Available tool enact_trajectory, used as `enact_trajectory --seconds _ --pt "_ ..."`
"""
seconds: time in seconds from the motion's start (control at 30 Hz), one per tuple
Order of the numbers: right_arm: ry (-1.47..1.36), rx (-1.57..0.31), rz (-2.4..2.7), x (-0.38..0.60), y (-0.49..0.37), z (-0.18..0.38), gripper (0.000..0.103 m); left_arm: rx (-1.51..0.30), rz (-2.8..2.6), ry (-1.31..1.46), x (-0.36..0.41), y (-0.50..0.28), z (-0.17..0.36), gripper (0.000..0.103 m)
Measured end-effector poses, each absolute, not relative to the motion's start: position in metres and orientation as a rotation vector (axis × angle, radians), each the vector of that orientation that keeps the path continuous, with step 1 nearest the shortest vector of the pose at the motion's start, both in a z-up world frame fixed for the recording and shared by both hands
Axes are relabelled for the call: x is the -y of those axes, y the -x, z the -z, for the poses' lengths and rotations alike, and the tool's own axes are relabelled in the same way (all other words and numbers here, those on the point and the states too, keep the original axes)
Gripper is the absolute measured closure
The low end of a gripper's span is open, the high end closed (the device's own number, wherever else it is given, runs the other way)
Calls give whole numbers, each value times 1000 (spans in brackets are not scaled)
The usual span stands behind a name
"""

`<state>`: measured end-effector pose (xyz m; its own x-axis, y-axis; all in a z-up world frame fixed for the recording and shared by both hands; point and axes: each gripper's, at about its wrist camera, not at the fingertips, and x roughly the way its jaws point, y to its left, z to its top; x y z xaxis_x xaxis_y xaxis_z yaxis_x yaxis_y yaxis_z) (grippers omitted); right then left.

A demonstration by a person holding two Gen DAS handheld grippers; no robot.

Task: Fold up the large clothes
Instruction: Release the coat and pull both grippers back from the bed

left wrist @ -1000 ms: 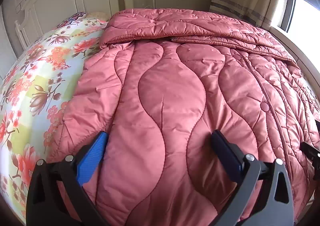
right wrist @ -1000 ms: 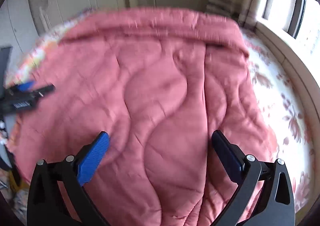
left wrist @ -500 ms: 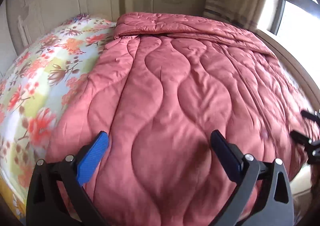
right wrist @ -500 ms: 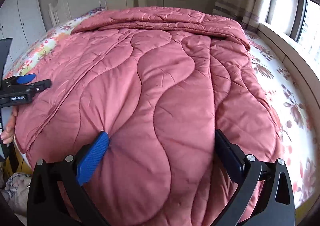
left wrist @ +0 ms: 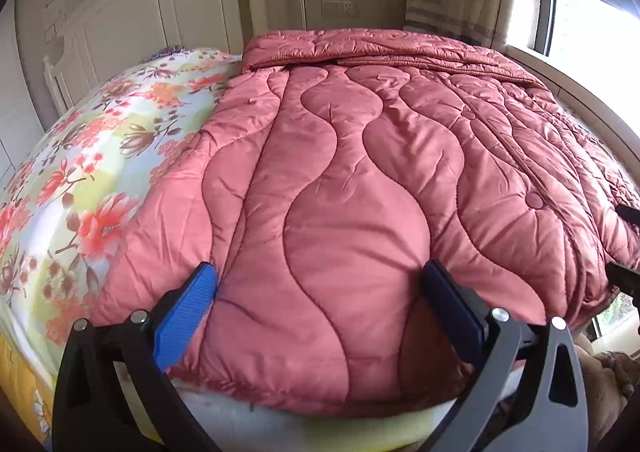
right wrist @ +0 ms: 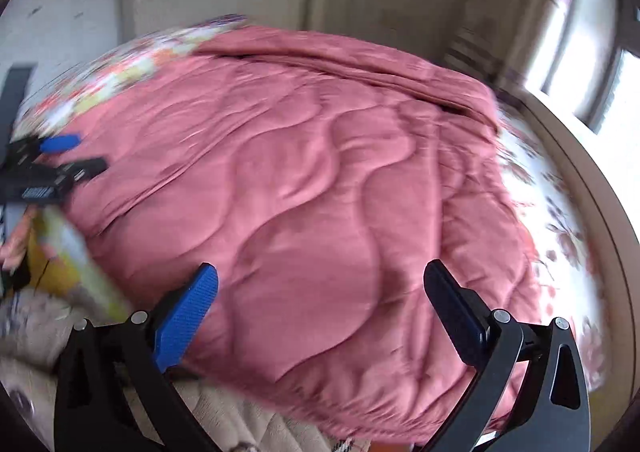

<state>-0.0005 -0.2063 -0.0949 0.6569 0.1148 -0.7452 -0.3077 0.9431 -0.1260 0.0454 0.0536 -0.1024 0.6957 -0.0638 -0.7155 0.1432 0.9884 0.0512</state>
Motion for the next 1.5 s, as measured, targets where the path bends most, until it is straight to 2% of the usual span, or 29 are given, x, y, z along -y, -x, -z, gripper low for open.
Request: enact_trajectory --seconds 0.1,0.2,0.3,0.37,0.57,0.83,0.97,1.07,1.13,1.4,1.43,1.47,1.5 --pt "165 -797 -269 220 12 99 5 -758 107 -68 -67 -36 88 2" --pt "216 -803 -277 228 22 89 5 -712 91 29 -94 -30 78 2" --pt "239 -749 -186 251 35 76 5 -759 31 146 -125 -41 88 2" --pt "159 -730 -132 279 40 71 5 -778 25 206 -138 -46 96 2" --pt "-91 -785 -6 334 38 87 5 -766 -22 29 -114 -45 98 2" --pt "-122 -799 -77 329 42 97 5 -726 -42 170 -154 -45 84 2" --pt "-117 -783 -85 328 51 96 11 -784 -30 255 -171 -48 98 3" --pt "-139 -775 -83 332 52 95 19 -775 -43 206 -168 -47 101 2" --pt "-178 -772 -89 338 51 94 22 -771 -44 213 -168 -48 101 2" --pt "-277 -743 -19 361 44 94 22 -782 7 185 -147 -57 101 3" --pt "-267 -739 -17 359 42 94 21 -785 2 156 -142 -58 102 7" --pt "-251 -738 -14 357 40 95 21 -784 6 105 -132 -57 102 26" --pt "-227 -736 -19 352 39 95 22 -782 33 82 -126 -55 101 53"
